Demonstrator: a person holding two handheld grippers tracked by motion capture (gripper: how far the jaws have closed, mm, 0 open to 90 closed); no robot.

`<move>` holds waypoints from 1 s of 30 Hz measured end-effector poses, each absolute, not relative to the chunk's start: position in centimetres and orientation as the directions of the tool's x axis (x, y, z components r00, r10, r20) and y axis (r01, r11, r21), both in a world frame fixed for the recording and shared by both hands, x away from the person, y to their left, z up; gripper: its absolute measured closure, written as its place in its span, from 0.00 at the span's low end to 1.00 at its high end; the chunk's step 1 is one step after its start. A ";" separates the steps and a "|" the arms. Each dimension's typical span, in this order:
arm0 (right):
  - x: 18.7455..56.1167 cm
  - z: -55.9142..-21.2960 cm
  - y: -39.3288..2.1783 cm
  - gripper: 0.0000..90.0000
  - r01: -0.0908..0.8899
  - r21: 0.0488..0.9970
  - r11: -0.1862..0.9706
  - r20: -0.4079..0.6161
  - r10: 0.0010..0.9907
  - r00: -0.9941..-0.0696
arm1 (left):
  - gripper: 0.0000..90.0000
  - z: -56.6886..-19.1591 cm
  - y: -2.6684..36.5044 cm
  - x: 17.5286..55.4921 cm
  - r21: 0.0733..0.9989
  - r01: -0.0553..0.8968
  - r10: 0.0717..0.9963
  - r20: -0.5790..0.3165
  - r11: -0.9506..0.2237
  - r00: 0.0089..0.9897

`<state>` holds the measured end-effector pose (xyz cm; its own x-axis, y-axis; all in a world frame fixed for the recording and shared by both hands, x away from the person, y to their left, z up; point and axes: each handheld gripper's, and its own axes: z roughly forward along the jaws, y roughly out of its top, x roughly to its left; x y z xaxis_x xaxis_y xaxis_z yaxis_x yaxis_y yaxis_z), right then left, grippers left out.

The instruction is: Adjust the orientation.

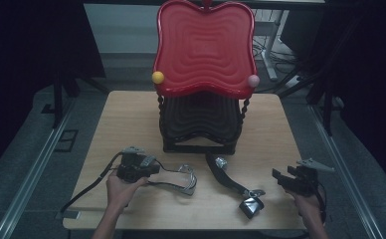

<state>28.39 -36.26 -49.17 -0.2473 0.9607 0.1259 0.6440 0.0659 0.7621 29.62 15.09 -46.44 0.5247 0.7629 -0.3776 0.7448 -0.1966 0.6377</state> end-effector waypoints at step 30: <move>28.4 -49.4 -35.7 0.37 0.658 0.747 0.097 0.107 0.959 -0.264 | 1.00 -48.0 3.2 33.0 0.517 0.780 0.697 -0.411 -0.352 0.588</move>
<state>28.44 -35.69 -49.42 -0.2635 0.9587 0.1073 0.6577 0.0972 0.7470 33.03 3.19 -48.00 0.5877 0.6968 -0.4112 0.7799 -0.3524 0.5173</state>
